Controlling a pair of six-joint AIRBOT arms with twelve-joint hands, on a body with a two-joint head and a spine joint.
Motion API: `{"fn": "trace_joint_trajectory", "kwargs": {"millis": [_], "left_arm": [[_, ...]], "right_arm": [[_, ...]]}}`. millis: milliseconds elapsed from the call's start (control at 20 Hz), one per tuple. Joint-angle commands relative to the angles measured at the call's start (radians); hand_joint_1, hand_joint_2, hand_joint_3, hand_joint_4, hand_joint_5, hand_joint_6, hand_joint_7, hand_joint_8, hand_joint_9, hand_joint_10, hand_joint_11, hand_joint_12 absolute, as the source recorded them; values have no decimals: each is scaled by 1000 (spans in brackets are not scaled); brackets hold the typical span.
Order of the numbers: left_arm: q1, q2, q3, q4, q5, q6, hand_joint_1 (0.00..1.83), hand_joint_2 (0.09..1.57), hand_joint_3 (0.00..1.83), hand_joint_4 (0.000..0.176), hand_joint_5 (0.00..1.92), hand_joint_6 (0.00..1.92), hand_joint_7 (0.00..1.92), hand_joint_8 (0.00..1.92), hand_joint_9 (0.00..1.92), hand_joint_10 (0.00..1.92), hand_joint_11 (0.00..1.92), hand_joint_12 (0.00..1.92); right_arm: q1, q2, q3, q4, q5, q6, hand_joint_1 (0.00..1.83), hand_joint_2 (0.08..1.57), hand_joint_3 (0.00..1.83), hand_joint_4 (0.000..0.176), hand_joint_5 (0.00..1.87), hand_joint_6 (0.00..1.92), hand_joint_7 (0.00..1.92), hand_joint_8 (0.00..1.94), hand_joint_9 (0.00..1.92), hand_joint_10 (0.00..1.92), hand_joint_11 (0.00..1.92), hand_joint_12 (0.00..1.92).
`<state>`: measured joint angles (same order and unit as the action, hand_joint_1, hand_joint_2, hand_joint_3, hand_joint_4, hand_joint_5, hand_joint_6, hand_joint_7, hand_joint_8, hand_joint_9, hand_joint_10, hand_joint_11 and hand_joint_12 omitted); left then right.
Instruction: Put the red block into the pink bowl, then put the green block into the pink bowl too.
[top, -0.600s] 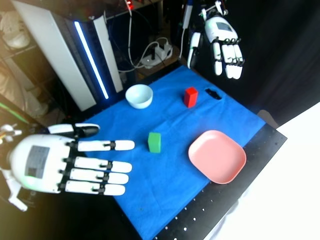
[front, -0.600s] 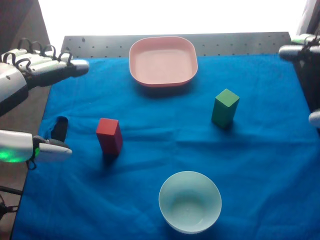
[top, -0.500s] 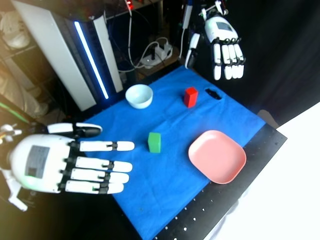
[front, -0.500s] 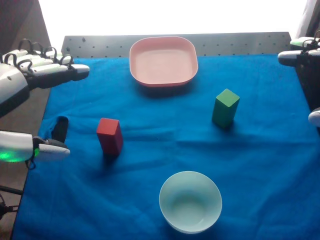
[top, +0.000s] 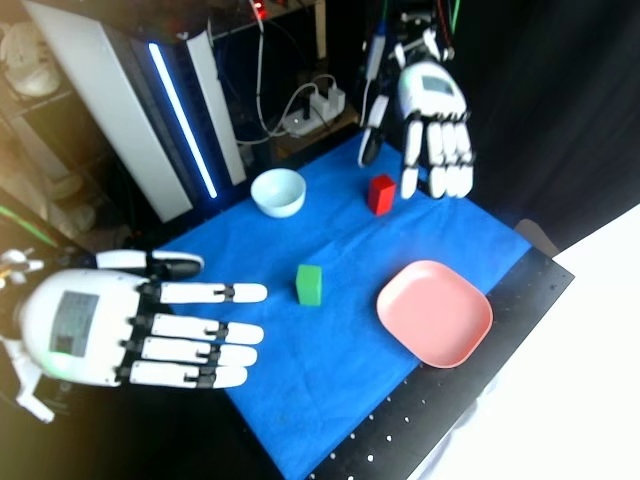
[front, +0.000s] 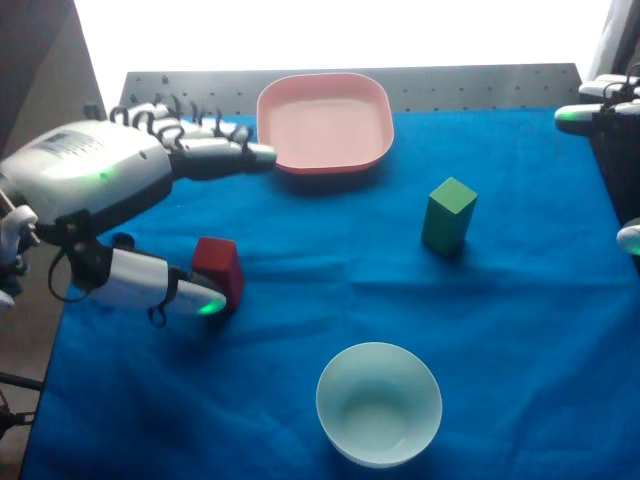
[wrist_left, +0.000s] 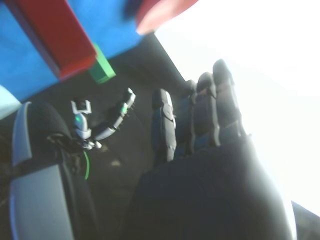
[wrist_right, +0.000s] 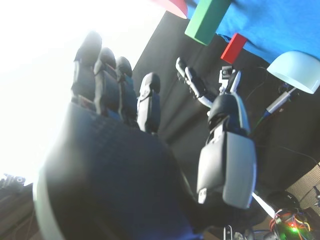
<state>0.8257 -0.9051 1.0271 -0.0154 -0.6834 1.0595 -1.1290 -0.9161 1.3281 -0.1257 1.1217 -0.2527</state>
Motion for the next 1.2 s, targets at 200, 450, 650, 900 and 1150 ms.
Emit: {"fn": "trace_joint_trajectory", "kwargs": {"millis": [200,450,650,900,1150], "left_arm": [[-18,-14,26,-11,-63,0,956,928,0,39,438,1,485,5,534,19,80,1215],[-28,-49,60,-24,-19,0,985,956,2,26,517,4,614,4,632,12,230,1079],[-34,-68,75,-30,-4,-1,937,969,3,0,597,16,642,11,595,1,175,965],[-35,-75,80,-36,2,-1,979,993,1,0,881,10,993,45,894,105,290,1359],[-38,-88,90,-42,5,-1,1286,1053,0,0,1195,386,1107,1001,1111,828,934,1363]], "right_arm": [[15,3,4,41,110,3,776,1028,0,171,337,5,202,3,129,4,0,658],[15,4,5,42,110,4,762,1047,0,171,330,1,203,2,136,5,0,649],[15,4,5,42,110,4,713,1056,0,176,320,3,214,2,153,4,0,576],[15,3,5,44,109,4,750,1050,0,174,334,0,226,0,163,1,0,500],[15,2,5,46,109,4,802,1041,0,176,327,1,224,3,168,4,31,523]]}}
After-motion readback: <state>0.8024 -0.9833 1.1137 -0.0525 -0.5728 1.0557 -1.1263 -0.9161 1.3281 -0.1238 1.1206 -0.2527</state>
